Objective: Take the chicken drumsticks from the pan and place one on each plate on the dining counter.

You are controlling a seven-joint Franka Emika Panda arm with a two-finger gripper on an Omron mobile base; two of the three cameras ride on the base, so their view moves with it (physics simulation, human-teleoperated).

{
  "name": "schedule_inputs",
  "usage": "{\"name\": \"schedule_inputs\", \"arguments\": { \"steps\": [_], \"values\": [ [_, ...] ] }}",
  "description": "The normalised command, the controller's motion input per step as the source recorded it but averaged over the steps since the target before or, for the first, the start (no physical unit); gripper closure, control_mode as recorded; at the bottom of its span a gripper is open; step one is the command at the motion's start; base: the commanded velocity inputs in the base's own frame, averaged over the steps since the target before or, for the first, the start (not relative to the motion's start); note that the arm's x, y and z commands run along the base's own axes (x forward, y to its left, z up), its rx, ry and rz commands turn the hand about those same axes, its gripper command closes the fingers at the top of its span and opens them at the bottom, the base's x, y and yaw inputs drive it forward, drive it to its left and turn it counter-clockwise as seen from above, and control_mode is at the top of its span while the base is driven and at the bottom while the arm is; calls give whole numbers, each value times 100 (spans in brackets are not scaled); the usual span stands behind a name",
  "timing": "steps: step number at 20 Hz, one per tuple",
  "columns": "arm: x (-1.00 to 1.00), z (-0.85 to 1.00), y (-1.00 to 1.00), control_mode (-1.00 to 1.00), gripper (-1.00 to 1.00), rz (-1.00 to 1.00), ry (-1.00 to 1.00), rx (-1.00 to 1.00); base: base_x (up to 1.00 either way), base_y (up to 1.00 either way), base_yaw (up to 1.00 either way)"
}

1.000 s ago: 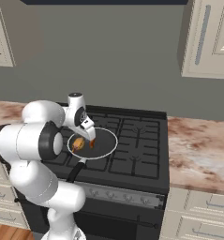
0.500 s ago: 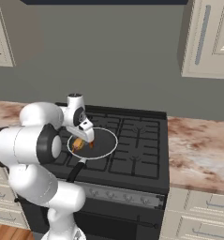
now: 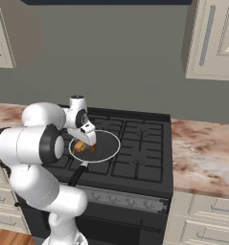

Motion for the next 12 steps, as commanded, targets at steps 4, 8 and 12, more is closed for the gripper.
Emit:
{"name": "schedule_inputs", "arguments": {
  "steps": [4,8,12],
  "values": [
    [-5,-2,8,-100,-100,0,0,3,0,0,0],
    [-39,0,5,-100,-100,0,0,6,0,0,0],
    [-47,0,3,-100,-100,0,0,2,0,0,0]
  ]
}}
